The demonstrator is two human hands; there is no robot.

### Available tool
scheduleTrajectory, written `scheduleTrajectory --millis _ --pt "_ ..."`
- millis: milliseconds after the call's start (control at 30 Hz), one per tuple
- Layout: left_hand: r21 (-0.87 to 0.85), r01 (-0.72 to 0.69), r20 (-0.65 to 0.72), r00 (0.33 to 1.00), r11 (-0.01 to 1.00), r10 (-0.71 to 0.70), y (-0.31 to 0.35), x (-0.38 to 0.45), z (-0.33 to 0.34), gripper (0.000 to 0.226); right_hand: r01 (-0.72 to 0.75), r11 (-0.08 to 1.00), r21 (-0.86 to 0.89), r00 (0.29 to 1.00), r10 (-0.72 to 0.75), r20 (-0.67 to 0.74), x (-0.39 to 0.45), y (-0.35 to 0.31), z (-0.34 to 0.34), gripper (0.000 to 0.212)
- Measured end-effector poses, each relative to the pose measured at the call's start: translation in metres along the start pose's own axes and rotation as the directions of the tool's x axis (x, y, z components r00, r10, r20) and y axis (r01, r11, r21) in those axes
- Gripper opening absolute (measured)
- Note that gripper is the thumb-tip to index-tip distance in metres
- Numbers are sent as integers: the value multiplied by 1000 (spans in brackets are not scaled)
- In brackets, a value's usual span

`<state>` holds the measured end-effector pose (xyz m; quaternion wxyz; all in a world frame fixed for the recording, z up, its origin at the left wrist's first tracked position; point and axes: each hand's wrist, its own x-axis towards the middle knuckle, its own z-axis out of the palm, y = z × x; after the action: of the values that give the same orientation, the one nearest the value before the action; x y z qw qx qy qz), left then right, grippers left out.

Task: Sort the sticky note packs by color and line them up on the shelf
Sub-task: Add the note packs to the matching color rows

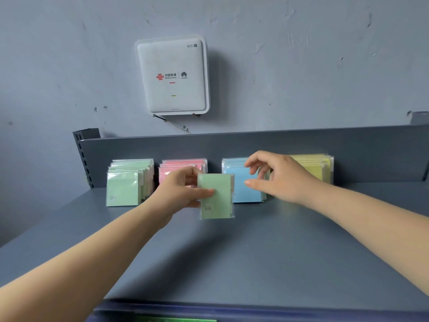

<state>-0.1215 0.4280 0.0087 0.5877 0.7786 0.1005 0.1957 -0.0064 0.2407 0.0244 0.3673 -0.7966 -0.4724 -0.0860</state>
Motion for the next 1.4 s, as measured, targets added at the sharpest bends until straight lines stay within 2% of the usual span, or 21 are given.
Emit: scheduleTrajectory --millis 200,300,567,700,833,967,1067,1200,1400 --pt "76 -33 32 999 997 30 -11 -2 -41 21 -59 996 73 993 52 102 14 -42 50 28" --pt "106 -32 39 999 994 28 -17 -2 -67 26 -79 994 76 991 70 113 25 -55 72 29" --pt "257 -25 69 998 966 8 -34 1 -139 20 -68 997 25 990 64 123 62 -95 133 20" --pt "295 -24 51 999 955 9 -46 3 -174 20 -68 998 0 992 67 106 80 -115 164 21" --pt "413 -54 -25 997 909 71 -57 9 -197 23 -56 997 -44 995 60 86 98 -129 185 21" --pt "617 -120 -56 979 778 195 -65 18 -216 28 -50 987 -152 997 59 51 114 -137 202 20" --pt "689 -143 -67 963 710 259 -70 23 -224 31 -22 957 -290 1000 26 13 122 -141 212 22" --pt "785 -137 -60 953 604 296 -73 30 -228 33 -2 911 -412 999 -13 -33 127 -142 219 27" --pt "931 -110 -9 947 349 322 -71 36 -228 45 7 814 -580 999 -24 -22 131 -138 224 38"
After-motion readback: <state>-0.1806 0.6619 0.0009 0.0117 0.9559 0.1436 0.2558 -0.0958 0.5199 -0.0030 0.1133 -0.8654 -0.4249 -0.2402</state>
